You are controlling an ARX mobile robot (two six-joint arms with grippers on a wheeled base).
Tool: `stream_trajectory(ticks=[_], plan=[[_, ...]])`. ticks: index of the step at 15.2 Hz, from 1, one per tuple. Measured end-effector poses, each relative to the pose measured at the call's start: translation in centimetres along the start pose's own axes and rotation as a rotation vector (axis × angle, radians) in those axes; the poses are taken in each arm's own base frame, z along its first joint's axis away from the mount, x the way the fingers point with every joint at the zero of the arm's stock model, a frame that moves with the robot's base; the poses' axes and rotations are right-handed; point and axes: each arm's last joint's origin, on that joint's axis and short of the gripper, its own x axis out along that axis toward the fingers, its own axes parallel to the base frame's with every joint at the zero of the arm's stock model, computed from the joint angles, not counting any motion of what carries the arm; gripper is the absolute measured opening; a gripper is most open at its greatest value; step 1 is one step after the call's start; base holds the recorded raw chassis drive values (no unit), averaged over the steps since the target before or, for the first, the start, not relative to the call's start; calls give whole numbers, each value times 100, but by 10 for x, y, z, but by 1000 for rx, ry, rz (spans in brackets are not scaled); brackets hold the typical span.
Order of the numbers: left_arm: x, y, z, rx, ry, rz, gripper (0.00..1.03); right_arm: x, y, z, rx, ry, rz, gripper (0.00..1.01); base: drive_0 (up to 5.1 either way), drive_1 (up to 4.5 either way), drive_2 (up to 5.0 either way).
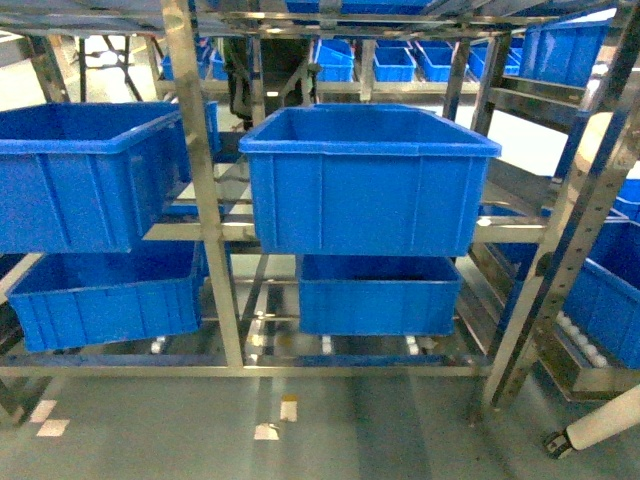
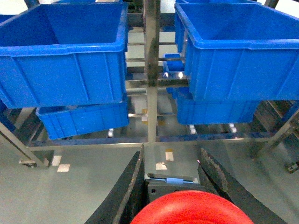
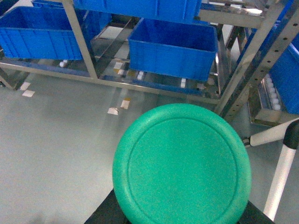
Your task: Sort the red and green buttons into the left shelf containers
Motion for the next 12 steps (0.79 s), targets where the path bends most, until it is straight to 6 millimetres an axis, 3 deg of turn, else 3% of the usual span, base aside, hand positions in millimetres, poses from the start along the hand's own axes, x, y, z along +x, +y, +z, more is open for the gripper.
stream_trajectory(ticks=[8, 12], plan=[[0, 0, 0, 0, -1, 0, 30, 0, 0, 0, 0, 1, 0, 26, -471, 379, 93], [0, 1, 1, -3, -6, 13, 30, 0, 0, 0, 1, 2, 3, 26, 2, 31, -27]])
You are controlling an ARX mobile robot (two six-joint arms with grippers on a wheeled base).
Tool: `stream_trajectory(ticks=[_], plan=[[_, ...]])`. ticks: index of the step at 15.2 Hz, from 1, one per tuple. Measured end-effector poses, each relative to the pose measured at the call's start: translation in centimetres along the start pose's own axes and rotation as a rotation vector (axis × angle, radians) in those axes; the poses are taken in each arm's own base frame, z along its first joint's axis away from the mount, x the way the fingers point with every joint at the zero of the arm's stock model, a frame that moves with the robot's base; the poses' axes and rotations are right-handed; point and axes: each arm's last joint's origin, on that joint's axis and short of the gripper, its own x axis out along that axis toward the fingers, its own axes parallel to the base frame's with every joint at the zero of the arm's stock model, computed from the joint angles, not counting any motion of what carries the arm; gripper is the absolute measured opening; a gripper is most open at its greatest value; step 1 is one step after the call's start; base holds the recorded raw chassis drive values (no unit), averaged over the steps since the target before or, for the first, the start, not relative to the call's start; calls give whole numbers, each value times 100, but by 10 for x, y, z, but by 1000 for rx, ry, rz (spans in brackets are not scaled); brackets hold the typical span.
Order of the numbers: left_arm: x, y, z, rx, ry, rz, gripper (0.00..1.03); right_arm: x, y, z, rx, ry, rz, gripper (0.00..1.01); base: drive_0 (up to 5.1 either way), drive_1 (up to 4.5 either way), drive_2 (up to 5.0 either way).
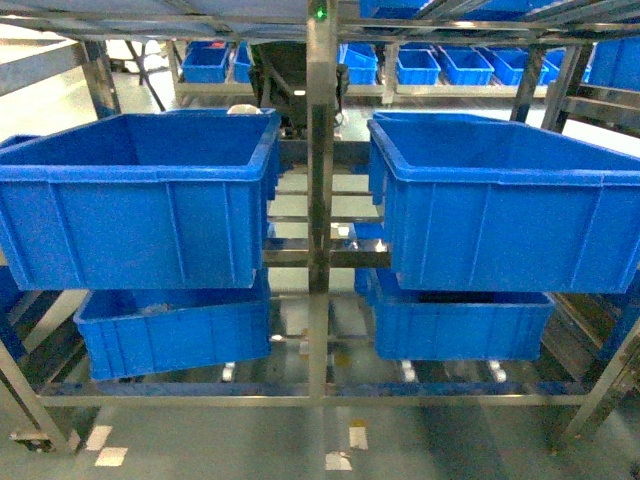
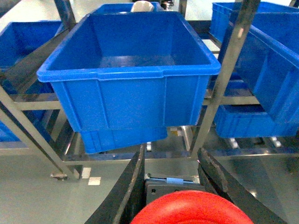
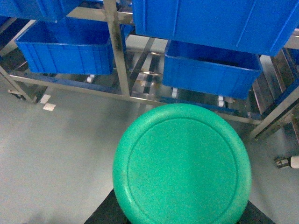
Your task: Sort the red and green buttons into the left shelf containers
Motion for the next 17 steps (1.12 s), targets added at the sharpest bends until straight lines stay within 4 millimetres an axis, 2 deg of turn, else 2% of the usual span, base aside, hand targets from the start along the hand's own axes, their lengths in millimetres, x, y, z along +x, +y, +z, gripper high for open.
stream_trajectory(ticks=[4, 14, 17], plan=[[-1, -1, 0, 3, 2, -14, 30, 0, 0, 0, -1, -4, -1, 26, 0, 0, 0], [0, -1, -1, 5, 5, -14, 29, 0, 0, 0, 0, -1, -1, 26, 0, 414, -415], [1, -1, -2, 6, 13, -7, 29, 0, 0, 0, -1, -2, -1, 26, 1, 44, -43]])
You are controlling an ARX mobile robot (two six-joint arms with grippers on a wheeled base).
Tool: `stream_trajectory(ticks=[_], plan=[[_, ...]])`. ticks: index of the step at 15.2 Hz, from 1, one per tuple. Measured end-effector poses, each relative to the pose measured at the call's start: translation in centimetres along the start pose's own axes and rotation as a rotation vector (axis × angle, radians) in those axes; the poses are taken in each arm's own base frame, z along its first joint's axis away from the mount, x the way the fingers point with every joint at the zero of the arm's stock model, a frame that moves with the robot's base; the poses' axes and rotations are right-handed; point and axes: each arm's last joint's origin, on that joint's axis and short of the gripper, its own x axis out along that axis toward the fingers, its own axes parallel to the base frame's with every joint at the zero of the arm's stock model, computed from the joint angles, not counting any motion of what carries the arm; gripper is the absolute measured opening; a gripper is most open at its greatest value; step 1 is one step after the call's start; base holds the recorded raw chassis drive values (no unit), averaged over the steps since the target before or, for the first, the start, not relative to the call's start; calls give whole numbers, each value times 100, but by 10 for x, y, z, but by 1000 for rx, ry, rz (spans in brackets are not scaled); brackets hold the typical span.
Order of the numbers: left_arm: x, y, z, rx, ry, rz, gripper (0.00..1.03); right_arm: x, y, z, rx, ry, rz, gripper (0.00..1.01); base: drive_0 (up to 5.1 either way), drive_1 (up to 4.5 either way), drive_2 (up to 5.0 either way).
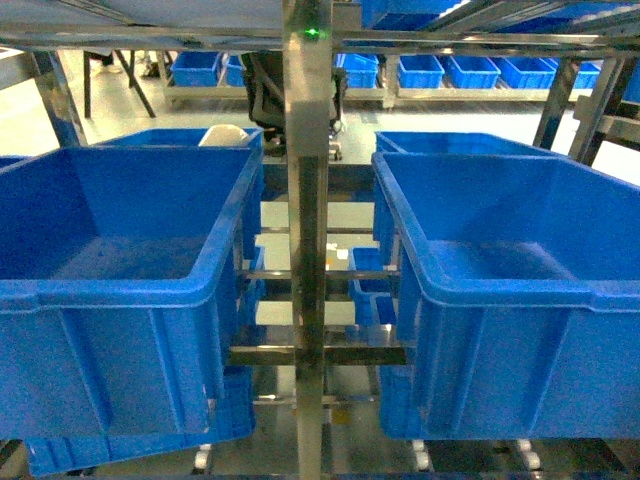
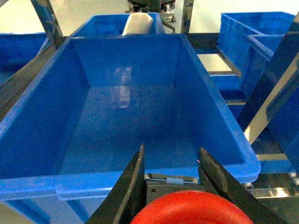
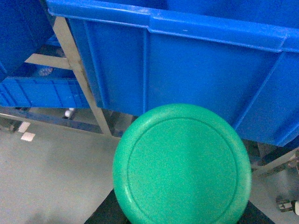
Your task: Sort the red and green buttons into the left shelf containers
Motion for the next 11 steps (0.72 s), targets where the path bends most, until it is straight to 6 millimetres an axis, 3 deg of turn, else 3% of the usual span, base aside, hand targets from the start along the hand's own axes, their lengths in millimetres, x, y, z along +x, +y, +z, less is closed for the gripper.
stream_trajectory(ticks=[2, 5, 11], plan=[[0, 0, 0, 0, -3, -2, 29, 0, 0, 0, 0, 0, 0, 26, 0, 0, 0], [-1, -1, 1, 0, -6, -7, 29, 0, 0, 0, 1, 3, -3, 26, -456, 357, 167], [-1, -1, 1, 1, -4, -10, 29, 0, 0, 0, 0, -1, 0, 26, 7, 7, 7]])
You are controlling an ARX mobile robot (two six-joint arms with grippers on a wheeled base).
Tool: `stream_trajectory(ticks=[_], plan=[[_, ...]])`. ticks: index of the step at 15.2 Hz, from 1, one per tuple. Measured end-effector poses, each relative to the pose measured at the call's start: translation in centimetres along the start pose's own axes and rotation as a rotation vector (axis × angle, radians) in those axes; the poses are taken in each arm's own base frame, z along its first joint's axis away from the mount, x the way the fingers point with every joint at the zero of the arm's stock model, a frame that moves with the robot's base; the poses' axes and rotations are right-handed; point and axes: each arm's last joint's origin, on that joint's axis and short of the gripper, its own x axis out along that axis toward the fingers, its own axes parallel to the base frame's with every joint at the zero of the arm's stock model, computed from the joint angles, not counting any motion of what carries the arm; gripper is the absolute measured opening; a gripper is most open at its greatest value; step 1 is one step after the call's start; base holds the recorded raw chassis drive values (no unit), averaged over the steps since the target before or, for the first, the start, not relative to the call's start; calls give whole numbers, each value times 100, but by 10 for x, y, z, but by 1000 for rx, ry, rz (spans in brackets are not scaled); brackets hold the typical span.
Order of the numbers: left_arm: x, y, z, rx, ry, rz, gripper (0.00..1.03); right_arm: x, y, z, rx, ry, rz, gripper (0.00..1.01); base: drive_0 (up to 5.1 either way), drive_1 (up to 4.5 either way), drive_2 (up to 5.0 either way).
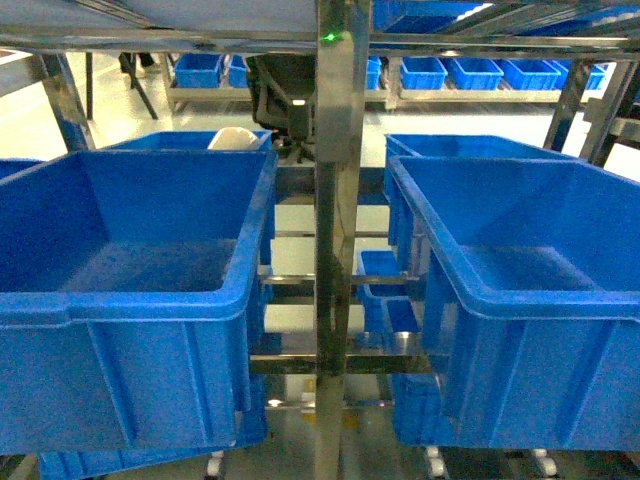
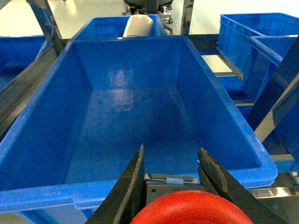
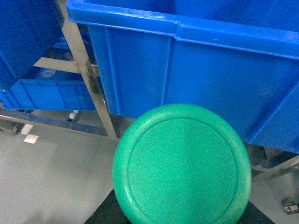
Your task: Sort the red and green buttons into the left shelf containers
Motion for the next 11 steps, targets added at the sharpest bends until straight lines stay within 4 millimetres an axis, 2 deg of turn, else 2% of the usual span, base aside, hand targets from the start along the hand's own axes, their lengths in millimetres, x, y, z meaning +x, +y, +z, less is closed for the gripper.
stream_trajectory(ticks=[5, 8, 11], plan=[[0, 1, 0, -1, -3, 5, 29, 0, 0, 0, -3, -1, 2, 26, 0, 0, 0], [0, 0, 0, -1, -3, 2, 29, 7, -7, 1, -17, 14, 0, 26, 0, 0, 0], [0, 1, 0, -1, -3, 5, 29, 17, -18, 18, -17, 9, -7, 26, 0, 0, 0]])
